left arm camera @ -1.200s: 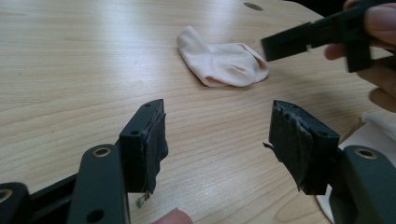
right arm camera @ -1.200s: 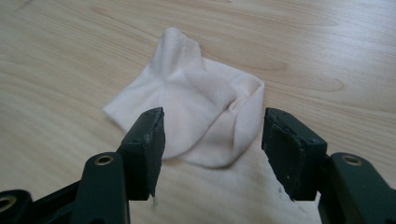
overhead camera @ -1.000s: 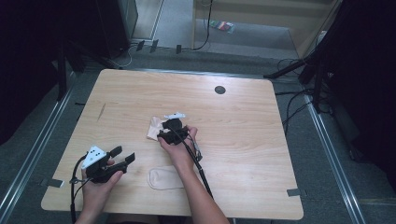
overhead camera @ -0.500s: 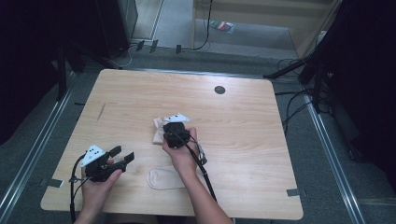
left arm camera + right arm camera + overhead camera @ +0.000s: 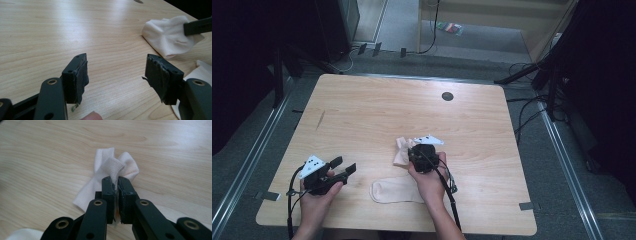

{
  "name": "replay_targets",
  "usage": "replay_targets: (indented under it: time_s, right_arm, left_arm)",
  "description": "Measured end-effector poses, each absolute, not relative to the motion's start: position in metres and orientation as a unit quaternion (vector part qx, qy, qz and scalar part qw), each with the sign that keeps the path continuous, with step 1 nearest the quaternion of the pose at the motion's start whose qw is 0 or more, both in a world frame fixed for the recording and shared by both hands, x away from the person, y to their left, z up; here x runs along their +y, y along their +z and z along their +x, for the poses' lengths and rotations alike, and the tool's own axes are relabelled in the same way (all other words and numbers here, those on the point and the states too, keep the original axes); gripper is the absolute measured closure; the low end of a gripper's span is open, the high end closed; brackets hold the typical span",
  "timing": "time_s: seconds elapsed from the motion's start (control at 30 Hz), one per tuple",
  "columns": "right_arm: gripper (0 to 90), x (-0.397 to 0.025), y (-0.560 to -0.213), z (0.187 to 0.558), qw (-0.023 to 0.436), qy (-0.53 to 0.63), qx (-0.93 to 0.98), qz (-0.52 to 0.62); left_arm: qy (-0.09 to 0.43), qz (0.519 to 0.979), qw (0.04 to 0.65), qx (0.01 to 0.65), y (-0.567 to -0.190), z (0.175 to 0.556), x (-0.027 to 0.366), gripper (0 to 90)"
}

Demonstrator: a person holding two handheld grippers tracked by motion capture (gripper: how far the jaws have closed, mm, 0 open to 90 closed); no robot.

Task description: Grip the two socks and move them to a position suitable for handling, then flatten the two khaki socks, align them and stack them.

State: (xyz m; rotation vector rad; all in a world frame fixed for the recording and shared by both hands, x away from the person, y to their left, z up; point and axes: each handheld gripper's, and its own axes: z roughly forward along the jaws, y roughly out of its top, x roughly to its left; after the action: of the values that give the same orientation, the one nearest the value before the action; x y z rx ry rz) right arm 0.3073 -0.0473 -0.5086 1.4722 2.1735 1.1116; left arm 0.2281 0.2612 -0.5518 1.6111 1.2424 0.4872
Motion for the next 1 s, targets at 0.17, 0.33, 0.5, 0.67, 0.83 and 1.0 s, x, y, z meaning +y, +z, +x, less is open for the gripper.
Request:
replay_targets:
  time_s: [0.17, 0.33, 0.5, 0.67, 0.83, 1.0]
  right_arm:
    - [77.7, -0.053, -0.52, 0.314, 0.141, 0.37, 0.762, 0.513]
    - [57.2, -0.053, -0.519, 0.317, 0.143, 0.376, 0.759, 0.512]
    - [66.3, -0.048, -0.516, 0.322, 0.143, 0.381, 0.761, 0.505]
    - [86.4, -0.05, -0.51, 0.324, 0.152, 0.394, 0.752, 0.506]
    - [80.8, -0.058, -0.508, 0.328, 0.149, 0.399, 0.742, 0.518]
    - [68.4, -0.055, -0.517, 0.336, 0.123, 0.382, 0.758, 0.515]
  left_arm:
    - [0.201, 0.665, 0.502, 0.515, -0.552, 0.228, 0.261, 35.0]
    - [0.201, 0.668, 0.499, 0.514, -0.552, 0.228, 0.261, 35.2]
    - [0.201, 0.668, 0.5, 0.514, -0.552, 0.228, 0.261, 35.3]
    - [0.2, 0.668, 0.5, 0.514, -0.552, 0.228, 0.261, 35.4]
    - [0.2, 0.668, 0.499, 0.515, -0.552, 0.229, 0.261, 35.5]
    - [0.201, 0.669, 0.497, 0.515, -0.552, 0.229, 0.26, 35.6]
